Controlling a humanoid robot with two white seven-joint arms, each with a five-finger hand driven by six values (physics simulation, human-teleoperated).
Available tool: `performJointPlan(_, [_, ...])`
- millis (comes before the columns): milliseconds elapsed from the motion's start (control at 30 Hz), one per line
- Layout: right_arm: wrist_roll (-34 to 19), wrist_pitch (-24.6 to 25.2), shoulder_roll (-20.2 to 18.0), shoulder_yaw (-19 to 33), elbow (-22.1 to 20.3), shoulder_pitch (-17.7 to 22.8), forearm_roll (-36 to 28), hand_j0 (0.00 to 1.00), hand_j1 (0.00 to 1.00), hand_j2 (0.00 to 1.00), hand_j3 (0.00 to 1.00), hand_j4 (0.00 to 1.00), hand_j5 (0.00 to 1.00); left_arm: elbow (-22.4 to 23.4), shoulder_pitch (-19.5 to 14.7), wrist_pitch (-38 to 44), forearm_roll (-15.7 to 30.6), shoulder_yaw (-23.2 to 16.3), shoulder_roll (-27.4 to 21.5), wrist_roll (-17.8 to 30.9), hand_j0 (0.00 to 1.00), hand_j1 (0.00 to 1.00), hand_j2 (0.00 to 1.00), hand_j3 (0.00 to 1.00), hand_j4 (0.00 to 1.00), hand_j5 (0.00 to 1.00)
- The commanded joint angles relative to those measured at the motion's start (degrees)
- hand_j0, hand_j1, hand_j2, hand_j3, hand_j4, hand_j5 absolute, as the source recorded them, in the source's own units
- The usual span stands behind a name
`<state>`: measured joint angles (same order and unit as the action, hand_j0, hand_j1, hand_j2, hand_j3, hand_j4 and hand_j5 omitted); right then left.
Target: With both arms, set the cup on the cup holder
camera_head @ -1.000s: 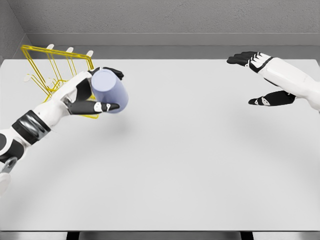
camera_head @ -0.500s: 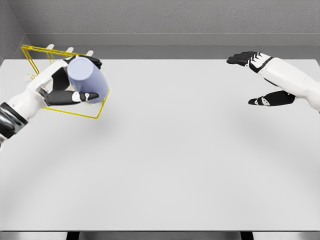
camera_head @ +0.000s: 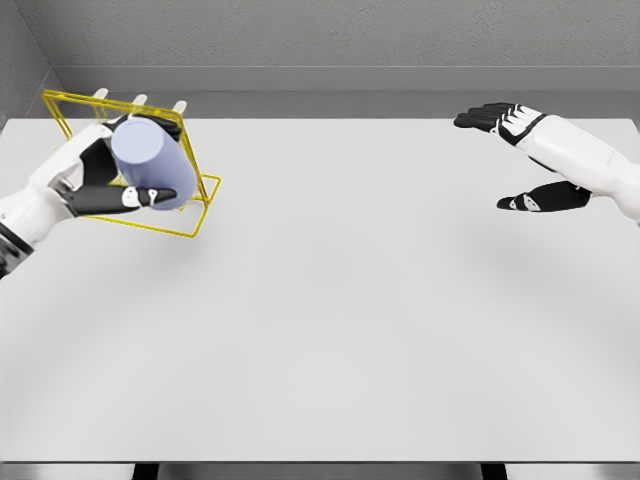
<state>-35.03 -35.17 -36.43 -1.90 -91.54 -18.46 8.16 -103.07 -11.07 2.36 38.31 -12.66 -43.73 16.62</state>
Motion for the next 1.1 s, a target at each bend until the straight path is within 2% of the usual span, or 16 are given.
performJointPlan(0, [0.0,0.2,0.0,0.0,0.0,0.0,-0.4,1.00,1.00,1.00,1.00,1.00,1.00,0.0,0.0,0.0,0.3,0.9,-0.6,0.0,0.69,0.69,0.69,0.69,0.69,0.69])
performJointPlan(367, [0.0,0.2,0.0,0.0,0.0,0.0,-0.4,1.00,1.00,1.00,1.00,1.00,1.00,0.5,0.1,0.2,0.6,2.3,-0.6,0.0,0.69,0.69,0.69,0.69,0.69,0.69])
performJointPlan(1067, [0.0,0.2,0.0,0.0,0.0,0.0,-0.4,1.00,1.00,1.00,1.00,1.00,1.00,6.0,-1.2,0.7,0.7,3.4,0.0,0.0,0.69,0.69,0.69,0.69,0.69,0.69])
